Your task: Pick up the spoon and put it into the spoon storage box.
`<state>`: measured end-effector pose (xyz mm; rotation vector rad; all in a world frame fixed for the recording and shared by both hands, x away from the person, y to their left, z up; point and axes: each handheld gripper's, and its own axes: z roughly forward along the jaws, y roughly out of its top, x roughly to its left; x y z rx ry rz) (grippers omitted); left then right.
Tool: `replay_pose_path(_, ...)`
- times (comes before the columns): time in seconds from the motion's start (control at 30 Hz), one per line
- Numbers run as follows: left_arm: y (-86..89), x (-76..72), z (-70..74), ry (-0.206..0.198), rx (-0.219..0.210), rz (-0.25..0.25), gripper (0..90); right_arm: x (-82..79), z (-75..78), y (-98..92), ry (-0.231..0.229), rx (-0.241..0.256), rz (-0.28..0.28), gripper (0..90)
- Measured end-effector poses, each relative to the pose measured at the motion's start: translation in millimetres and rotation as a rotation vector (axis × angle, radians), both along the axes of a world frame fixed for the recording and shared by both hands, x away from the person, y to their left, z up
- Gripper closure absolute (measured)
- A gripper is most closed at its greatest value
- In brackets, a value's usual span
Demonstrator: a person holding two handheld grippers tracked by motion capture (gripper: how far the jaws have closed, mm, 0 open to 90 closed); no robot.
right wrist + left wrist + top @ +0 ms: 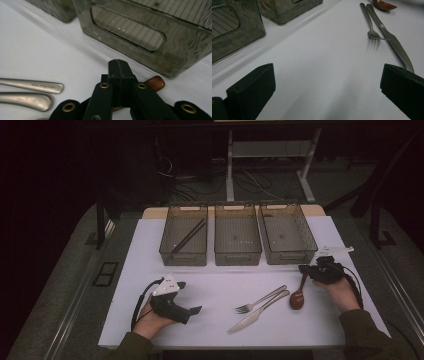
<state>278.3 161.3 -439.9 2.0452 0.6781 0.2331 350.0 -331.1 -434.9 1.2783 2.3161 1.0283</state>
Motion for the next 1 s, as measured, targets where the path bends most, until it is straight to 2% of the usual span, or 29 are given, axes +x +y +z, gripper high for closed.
replay_pose_path(0.17,0.2,-0.1,0.0,0.001,-0.005,0.001,0.0,1.8,-6.4,2.4,0.04,-0.039,0.006,88.9)
replay_pose_path(0.27,0.1,-0.2,0.1,0.001,-0.004,0.0,0.0,2.0,-8.1,0.8,0.049,-0.061,0.006,88.9)
replay_pose_path(0.6,1.0,-0.3,0.3,0.005,-0.01,0.003,0.0,-0.6,-9.6,-5.0,0.085,-0.091,-0.006,89.1)
replay_pose_path(1.0,0.9,-0.6,0.4,0.007,-0.01,0.0,0.0,-12.6,-7.5,-20.3,0.11,-0.115,-0.025,89.1)
